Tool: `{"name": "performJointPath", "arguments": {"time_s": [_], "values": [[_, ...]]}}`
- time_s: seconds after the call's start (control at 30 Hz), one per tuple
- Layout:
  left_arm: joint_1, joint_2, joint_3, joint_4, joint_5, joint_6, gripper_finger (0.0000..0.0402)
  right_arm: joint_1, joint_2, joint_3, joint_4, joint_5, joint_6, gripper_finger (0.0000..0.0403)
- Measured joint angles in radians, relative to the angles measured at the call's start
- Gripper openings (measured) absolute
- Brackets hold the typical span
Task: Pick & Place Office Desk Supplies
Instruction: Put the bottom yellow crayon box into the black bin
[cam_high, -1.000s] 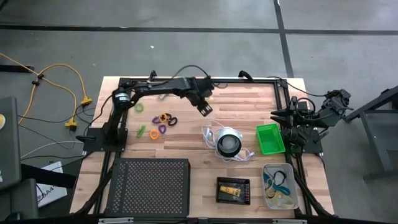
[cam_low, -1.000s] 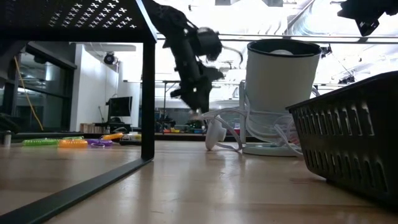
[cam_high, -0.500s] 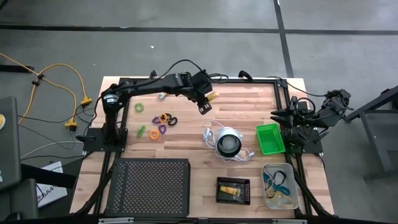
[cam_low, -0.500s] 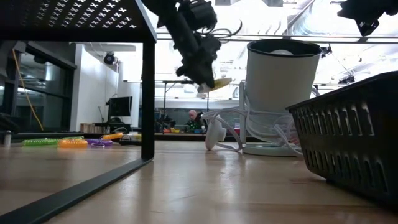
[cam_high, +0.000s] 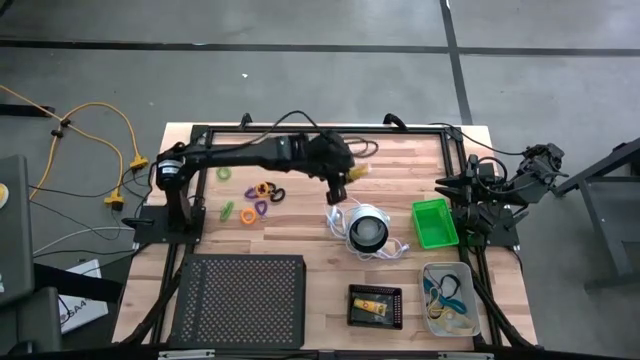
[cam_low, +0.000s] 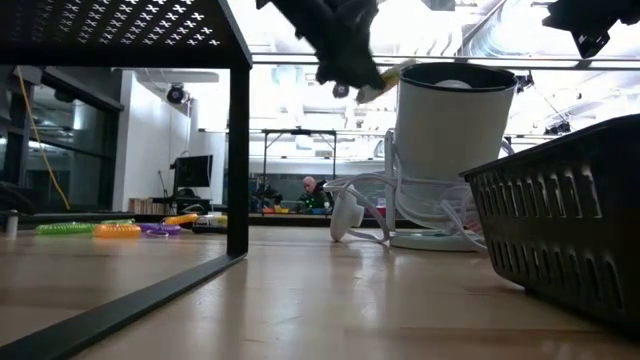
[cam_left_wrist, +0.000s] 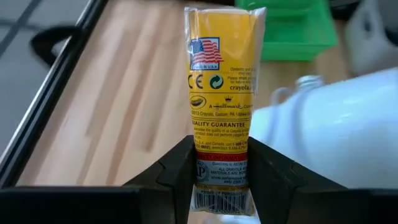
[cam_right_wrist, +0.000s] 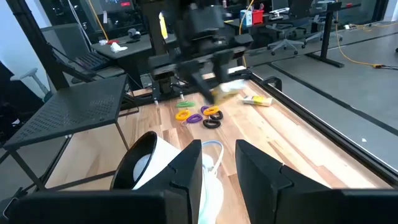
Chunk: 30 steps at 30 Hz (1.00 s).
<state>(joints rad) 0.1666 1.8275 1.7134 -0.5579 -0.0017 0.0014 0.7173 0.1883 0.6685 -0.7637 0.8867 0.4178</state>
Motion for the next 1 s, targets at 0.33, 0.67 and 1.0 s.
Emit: {"name": "performJointPath", "arguments": {"time_s": [0.33,0.67,1.0], "values": [[-0.130,-0.011,0.000,0.096,-0.030,0.048,0.0124,0.000,0.000,0.000,0.000,0.000,0.000,0.0085],[-0.246,-0.016,0.000,0.176,-0.101,0.055,0.0124,0.000,0.000,0.000,0.000,0.000,0.000,0.0085],[-0.388,0.001,0.000,0.218,-0.202,0.053,0.0124,0.000,0.000,0.000,0.000,0.000,0.000,0.0085]]}}
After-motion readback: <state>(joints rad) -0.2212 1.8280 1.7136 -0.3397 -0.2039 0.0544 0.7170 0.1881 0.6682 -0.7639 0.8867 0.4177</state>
